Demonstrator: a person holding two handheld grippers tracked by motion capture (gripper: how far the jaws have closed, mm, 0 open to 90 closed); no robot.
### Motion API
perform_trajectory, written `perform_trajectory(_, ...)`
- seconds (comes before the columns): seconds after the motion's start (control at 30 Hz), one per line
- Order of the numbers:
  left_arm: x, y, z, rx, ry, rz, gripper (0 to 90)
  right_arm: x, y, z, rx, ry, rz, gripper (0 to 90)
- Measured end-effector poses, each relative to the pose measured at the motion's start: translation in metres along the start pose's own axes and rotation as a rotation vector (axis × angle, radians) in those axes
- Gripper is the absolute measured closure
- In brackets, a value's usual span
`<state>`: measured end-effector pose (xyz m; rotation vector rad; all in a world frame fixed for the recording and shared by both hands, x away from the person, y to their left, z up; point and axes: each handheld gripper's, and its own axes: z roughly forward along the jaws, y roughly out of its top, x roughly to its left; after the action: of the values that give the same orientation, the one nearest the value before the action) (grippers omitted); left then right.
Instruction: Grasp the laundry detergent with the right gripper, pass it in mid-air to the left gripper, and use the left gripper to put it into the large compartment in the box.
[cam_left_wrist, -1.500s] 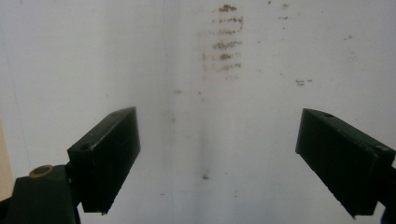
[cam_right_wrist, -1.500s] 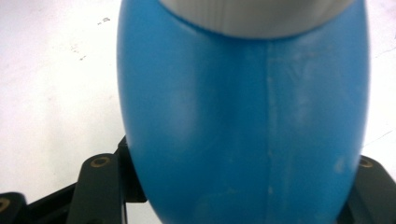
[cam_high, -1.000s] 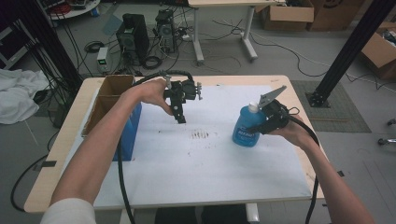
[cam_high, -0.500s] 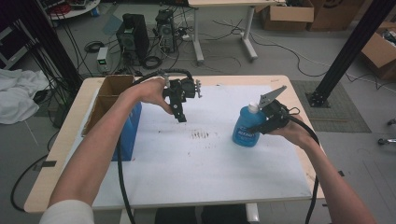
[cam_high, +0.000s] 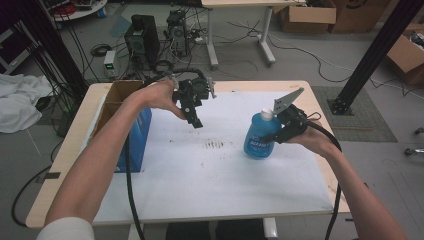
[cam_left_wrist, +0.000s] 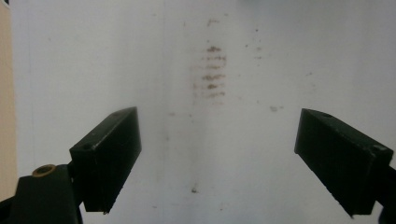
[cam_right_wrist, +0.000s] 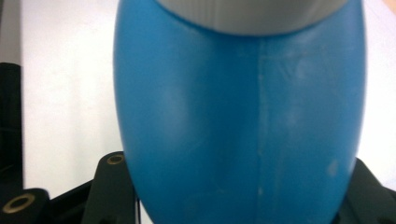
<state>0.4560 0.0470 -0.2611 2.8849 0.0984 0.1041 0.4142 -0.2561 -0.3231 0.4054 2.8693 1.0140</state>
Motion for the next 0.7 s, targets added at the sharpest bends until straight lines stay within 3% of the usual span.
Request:
perform_trajectory(0.33,-0.016,0.010,-0.026,-0.072,-0.007,0.025,15.1,0.021,0.040,0.000,0.014,0.094,-0.109,44.8)
perform_trajectory(0.53,-0.030,0.021,-0.038,-0.107,-0.037,0.054,15.4,0.029,0.056,0.010,0.020,0.140,-0.145,44.8)
perform_trajectory(0.7,-0.042,0.031,-0.042,-0.101,-0.064,0.094,15.4,0.032,0.066,0.017,0.030,0.158,-0.162,44.8)
